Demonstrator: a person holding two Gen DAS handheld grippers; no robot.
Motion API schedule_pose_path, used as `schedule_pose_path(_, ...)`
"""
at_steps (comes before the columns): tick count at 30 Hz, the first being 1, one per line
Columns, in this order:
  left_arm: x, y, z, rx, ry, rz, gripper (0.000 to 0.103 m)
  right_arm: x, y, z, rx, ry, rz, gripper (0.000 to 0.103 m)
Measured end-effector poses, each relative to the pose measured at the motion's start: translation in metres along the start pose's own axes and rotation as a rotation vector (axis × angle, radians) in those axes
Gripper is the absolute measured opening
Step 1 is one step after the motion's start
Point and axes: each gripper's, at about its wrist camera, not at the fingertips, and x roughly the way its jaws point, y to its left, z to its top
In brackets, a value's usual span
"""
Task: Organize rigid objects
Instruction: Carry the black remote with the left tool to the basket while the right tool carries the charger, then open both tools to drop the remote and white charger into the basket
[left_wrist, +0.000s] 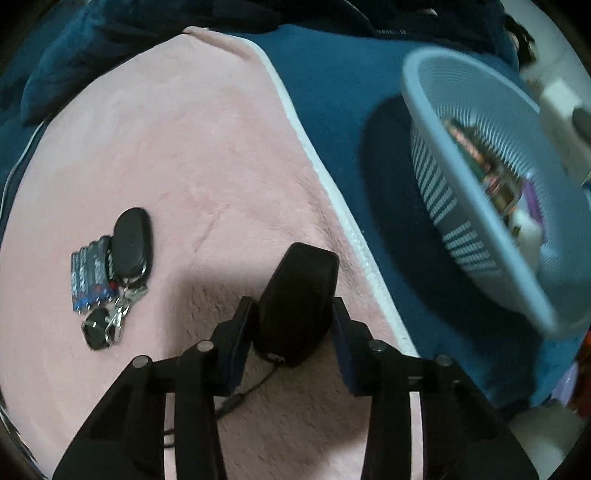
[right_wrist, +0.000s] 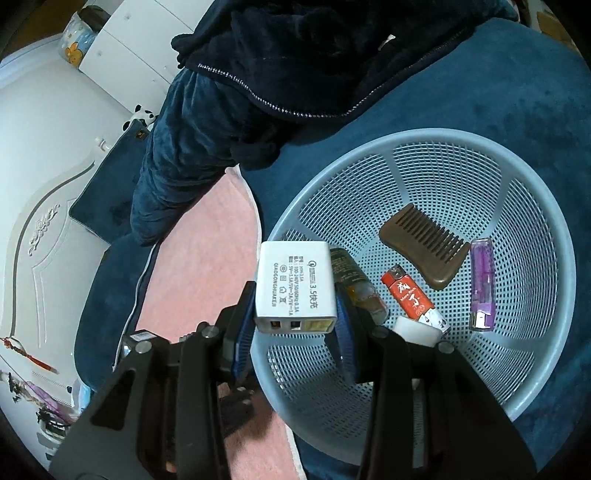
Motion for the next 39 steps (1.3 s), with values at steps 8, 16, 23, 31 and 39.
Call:
schedule_pose_path(8, -0.065, 0.000, 0.006, -0.041, -0.124, -0.001, 0.041, -0.006, -0.004, 0.004, 0.002, -0.028, -0.001, 0.040)
schedule_pose_path(16, -0.127, -0.055, 0.046, 0.039, -0.251, -0.095, 0.041, -0.023, -0.022, 0.013, 0.035, -0.077, -0.036, 0.040)
schedule_pose_path(23, -0.137, -0.118, 0.084, 0.102, -0.291, -0.195, 0.041, -0.037, -0.047, 0.022, 0.076, -0.113, -0.089, 0.040)
schedule_pose_path(31, -0.103, -0.149, 0.093, 0.060, -0.229, -0.249, 0.042, -0.044, -0.072, 0.029, 0.133, -0.130, -0.123, 0.040)
schedule_pose_path(39, -0.096, -0.134, 0.088, -0.006, -0.199, -0.222, 0.102, -0.042, -0.079, 0.033, 0.137, -0.118, -0.191, 0.054)
